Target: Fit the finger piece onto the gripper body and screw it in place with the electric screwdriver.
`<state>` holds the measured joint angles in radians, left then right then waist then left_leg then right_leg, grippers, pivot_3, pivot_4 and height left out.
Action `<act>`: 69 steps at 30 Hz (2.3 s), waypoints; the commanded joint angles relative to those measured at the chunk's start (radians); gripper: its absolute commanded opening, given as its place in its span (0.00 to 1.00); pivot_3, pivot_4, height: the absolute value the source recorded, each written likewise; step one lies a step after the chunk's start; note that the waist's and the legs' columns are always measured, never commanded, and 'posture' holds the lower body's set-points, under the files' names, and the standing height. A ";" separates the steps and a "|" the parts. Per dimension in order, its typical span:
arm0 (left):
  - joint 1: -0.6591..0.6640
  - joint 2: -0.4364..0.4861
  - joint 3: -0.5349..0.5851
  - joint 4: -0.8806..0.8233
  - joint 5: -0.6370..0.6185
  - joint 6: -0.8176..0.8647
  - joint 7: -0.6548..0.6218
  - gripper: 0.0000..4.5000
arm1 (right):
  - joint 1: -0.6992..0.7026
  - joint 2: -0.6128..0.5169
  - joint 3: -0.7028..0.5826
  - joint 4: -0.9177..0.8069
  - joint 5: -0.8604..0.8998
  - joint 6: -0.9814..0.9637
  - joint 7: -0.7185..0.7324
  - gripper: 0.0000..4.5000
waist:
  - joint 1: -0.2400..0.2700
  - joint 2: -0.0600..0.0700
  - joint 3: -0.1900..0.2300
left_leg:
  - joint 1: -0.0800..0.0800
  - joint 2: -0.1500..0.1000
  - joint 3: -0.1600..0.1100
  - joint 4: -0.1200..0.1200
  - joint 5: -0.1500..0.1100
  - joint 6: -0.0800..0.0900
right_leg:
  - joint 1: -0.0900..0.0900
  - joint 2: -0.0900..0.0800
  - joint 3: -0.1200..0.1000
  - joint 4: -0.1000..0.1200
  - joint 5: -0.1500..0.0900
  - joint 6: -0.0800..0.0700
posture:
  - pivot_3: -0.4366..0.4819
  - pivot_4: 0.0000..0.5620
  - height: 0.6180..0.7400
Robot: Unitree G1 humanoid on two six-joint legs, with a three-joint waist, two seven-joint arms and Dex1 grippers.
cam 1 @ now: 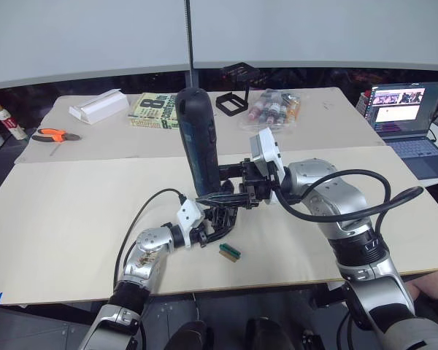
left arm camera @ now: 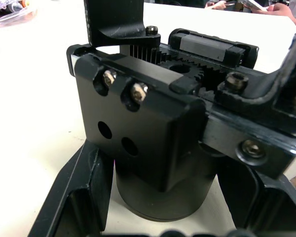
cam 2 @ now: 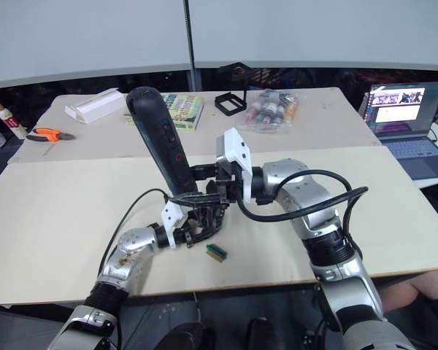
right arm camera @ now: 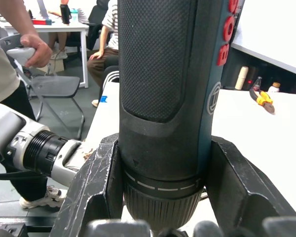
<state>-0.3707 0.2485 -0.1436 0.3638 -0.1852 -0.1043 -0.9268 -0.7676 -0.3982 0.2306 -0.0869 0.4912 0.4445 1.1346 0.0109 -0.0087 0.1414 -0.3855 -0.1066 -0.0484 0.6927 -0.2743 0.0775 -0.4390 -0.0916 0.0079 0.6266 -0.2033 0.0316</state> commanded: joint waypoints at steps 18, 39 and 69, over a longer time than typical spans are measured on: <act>0.025 0.009 -0.013 0.038 0.027 -0.031 0.007 0.55 | -0.083 0.017 -0.149 -0.120 0.162 -0.039 0.076 0.43 | 0.000 0.000 0.000 | -0.005 0.000 0.000 0.000 0.000 0.000 | -0.001 0.000 0.000 0.000 0.000 0.000 | 0.48 0.27 1.00; 0.169 0.159 0.084 -0.228 -0.107 0.080 -0.061 0.99 | -0.076 -0.299 -0.359 -0.184 0.381 0.170 0.102 0.43 | -0.013 0.000 0.000 | -0.004 0.001 0.001 -0.006 0.000 0.000 | -0.002 0.000 0.002 -0.002 0.000 0.000 | 0.48 0.27 1.00; 0.693 0.530 0.685 -0.619 -0.399 0.234 -0.173 0.99 | -0.165 -0.633 0.205 0.722 -0.551 0.198 0.203 0.43 | -0.002 0.011 0.011 | -0.009 0.002 0.007 -0.013 -0.003 -0.008 | -0.008 -0.002 0.002 -0.012 0.000 -0.002 | 0.48 0.27 1.00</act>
<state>0.3332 0.7766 0.5105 -0.2348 -0.5816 0.1368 -1.1166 -0.8923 -1.0373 0.4547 0.6014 -0.0283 0.6701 1.3625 0.0085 0.0022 0.1526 -0.3946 -0.1045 -0.0407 0.6800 -0.2776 0.0691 -0.4476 -0.0935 0.0104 0.6150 -0.2036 0.0300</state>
